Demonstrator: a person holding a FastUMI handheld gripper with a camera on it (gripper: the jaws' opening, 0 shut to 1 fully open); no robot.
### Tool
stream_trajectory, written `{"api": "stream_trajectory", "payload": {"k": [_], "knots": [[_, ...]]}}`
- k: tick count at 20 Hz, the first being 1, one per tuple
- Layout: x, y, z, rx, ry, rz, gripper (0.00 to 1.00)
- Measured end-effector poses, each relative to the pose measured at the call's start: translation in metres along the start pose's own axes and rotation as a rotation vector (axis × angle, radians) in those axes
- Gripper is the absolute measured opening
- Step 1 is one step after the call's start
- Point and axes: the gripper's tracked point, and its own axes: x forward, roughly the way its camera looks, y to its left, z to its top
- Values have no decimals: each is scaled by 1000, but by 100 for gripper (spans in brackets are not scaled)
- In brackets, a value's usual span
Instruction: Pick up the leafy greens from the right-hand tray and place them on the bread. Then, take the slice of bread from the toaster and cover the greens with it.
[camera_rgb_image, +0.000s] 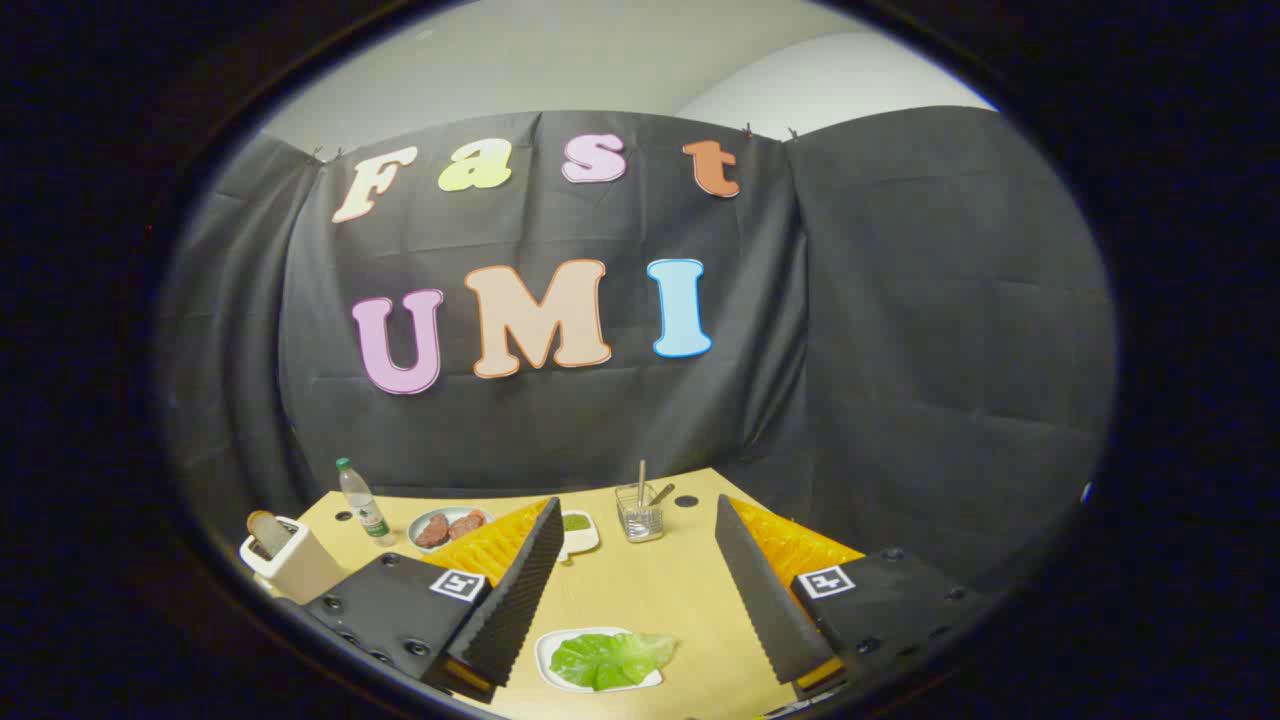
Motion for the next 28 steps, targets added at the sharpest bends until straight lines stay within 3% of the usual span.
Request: {"api": "stream_trajectory", "payload": {"k": [10,16,19,28], "knots": [[32,5,-18,-17,73,62,97],[60,-1,-56,-68,186,99,97],[73,-2,-90,-117,284,143,97],[92,-17,-227,-275,722,390,98]]}}
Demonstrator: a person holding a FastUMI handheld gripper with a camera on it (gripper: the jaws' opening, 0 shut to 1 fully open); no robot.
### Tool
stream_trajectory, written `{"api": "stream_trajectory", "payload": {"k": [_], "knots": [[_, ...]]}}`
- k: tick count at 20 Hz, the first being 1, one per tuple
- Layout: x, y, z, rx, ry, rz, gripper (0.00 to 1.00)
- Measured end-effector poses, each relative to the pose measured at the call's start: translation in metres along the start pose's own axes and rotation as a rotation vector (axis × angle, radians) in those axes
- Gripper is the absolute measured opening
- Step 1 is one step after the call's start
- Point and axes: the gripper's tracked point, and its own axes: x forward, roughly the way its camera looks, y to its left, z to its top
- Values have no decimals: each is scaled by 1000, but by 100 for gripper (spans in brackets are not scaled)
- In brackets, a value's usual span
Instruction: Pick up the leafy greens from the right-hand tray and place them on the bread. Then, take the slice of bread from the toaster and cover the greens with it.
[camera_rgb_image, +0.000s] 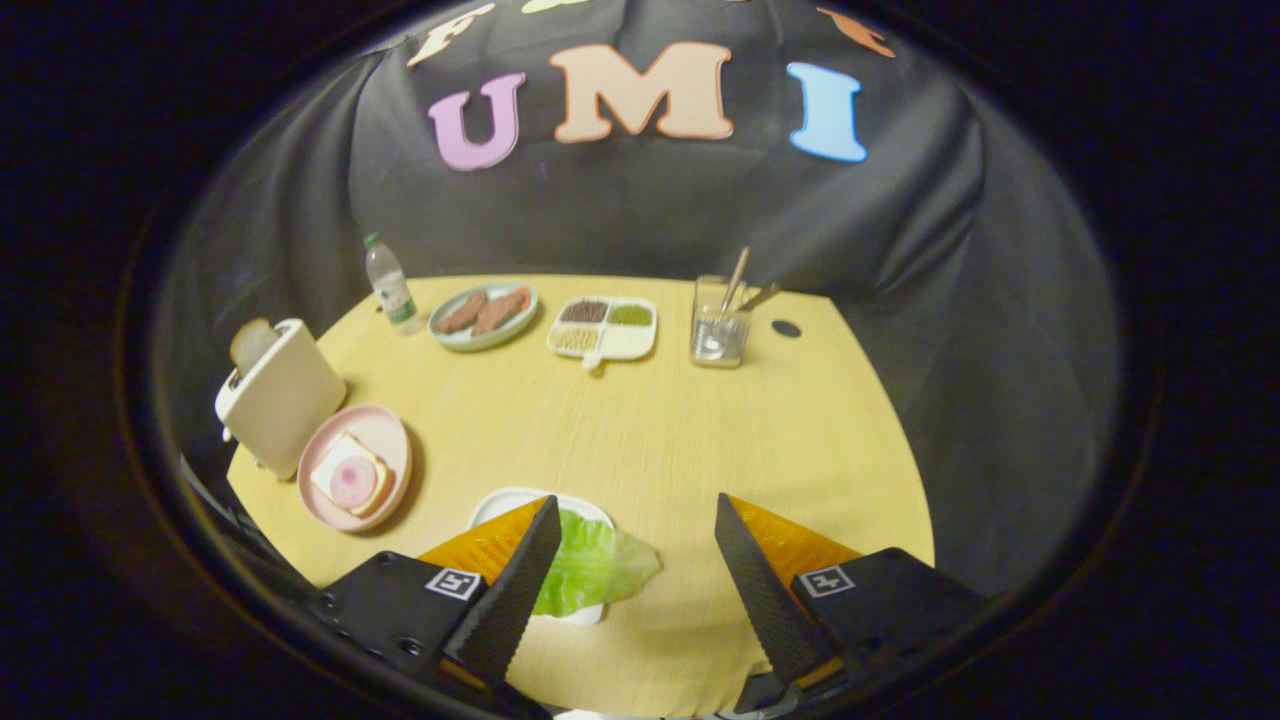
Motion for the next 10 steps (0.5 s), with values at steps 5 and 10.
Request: {"api": "stream_trajectory", "payload": {"k": [5,10], "knots": [[33,-6,-54,55,230,115,97],[55,-14,-74,82,357,156,97]]}}
